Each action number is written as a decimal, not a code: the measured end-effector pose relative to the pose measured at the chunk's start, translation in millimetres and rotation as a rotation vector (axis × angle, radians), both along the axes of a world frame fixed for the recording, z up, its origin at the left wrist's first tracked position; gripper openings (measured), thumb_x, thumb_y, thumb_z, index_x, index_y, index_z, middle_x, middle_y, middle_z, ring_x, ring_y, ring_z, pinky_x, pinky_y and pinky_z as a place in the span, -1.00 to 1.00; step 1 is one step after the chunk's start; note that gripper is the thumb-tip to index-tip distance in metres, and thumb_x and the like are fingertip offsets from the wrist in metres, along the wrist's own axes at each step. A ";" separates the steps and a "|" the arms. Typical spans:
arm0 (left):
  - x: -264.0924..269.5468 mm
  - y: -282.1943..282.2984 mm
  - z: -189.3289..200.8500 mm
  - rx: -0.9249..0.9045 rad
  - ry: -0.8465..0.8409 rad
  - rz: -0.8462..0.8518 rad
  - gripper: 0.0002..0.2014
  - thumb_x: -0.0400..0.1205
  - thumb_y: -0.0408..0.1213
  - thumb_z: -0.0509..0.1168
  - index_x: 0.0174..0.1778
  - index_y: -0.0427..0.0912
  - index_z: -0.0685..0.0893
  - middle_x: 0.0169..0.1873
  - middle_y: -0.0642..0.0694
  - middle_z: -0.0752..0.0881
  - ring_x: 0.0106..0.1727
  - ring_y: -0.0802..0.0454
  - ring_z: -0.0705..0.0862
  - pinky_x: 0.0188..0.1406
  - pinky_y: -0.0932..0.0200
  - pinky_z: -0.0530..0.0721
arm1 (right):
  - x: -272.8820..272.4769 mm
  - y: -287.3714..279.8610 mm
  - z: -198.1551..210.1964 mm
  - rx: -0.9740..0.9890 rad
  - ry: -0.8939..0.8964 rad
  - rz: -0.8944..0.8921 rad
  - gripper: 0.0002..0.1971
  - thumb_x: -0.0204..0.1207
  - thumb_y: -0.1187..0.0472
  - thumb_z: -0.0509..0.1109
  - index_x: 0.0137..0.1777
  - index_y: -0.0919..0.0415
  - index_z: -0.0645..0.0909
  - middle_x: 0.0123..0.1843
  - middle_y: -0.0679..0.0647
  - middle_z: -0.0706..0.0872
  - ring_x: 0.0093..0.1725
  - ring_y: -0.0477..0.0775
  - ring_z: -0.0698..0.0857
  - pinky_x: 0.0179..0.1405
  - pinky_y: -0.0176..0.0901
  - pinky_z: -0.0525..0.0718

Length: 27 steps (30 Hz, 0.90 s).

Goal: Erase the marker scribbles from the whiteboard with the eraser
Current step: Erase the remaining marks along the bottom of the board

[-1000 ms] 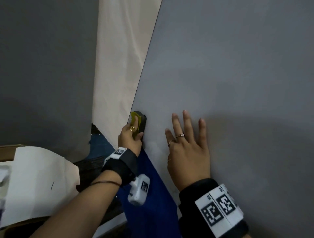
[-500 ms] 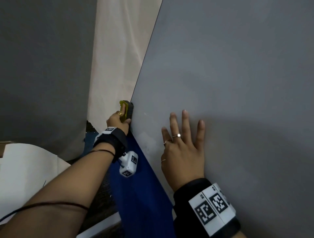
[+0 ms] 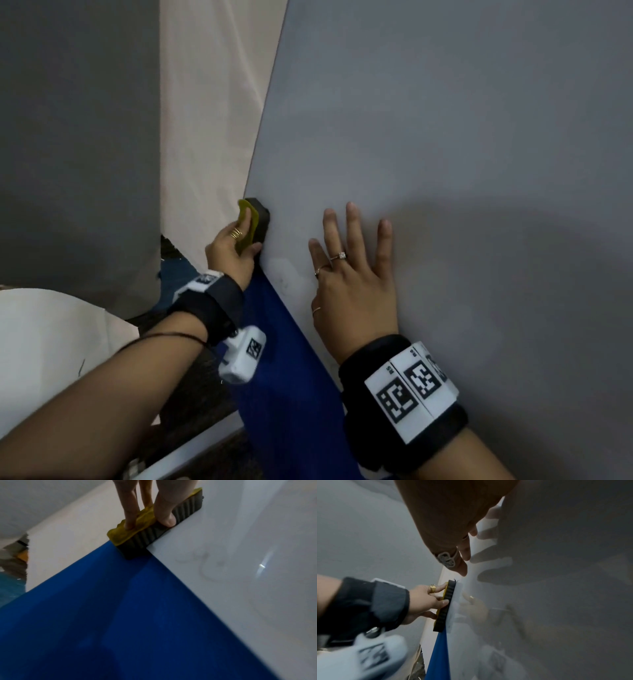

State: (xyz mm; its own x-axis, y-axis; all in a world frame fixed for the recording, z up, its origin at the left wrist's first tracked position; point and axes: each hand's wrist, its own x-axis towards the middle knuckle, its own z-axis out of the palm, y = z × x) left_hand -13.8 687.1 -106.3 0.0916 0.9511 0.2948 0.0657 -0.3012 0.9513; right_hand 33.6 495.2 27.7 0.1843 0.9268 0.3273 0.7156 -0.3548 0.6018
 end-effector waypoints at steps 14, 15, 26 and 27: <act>-0.2 -34.9 -26.1 0.050 0.166 0.002 -0.31 0.56 -0.61 0.28 0.58 -0.08 0.29 0.43 -0.18 0.50 0.40 -0.10 0.49 0.30 0.45 0.25 | -3.2 -2.7 8.5 -0.144 0.105 0.018 -0.30 0.65 0.04 0.04 0.65 0.17 -0.27 0.55 0.26 -0.57 0.35 0.34 -0.70 -0.02 0.34 -0.89; -0.3 -42.6 -29.7 0.094 0.160 0.004 -0.31 0.54 -0.65 0.28 0.57 -0.11 0.31 0.44 -0.19 0.49 0.40 -0.08 0.47 0.33 0.48 0.21 | -3.5 -2.8 8.2 -0.143 0.106 0.017 -0.30 0.65 0.04 0.03 0.65 0.16 -0.26 0.55 0.26 -0.57 0.35 0.33 -0.70 -0.02 0.34 -0.89; -7.5 33.0 -0.5 -0.226 0.344 0.056 -0.66 0.59 -0.31 0.35 0.26 -0.35 0.58 0.14 -0.38 0.68 0.15 -0.30 0.64 0.15 0.03 0.58 | -4.1 -4.2 10.9 -0.191 0.117 -0.018 -0.31 0.64 0.09 0.07 0.66 0.14 -0.22 0.59 0.23 -0.53 0.38 0.32 -0.67 0.01 0.33 -0.87; -9.2 27.5 -2.9 -0.225 0.355 0.047 -0.66 0.60 -0.31 0.34 0.27 -0.35 0.56 0.15 -0.37 0.68 0.16 -0.29 0.64 0.14 0.05 0.57 | -5.5 -4.6 12.1 -0.196 0.118 -0.018 -0.32 0.64 0.11 0.07 0.66 0.12 -0.20 0.61 0.22 -0.49 0.42 0.31 -0.65 0.01 0.33 -0.85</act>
State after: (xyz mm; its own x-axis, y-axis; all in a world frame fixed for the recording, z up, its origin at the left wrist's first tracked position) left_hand -22.9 714.6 -109.2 0.1050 0.9938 0.0368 0.4096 -0.0770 0.9090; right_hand 28.1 490.6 39.8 0.2276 0.9667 0.1168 0.7798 -0.2528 0.5727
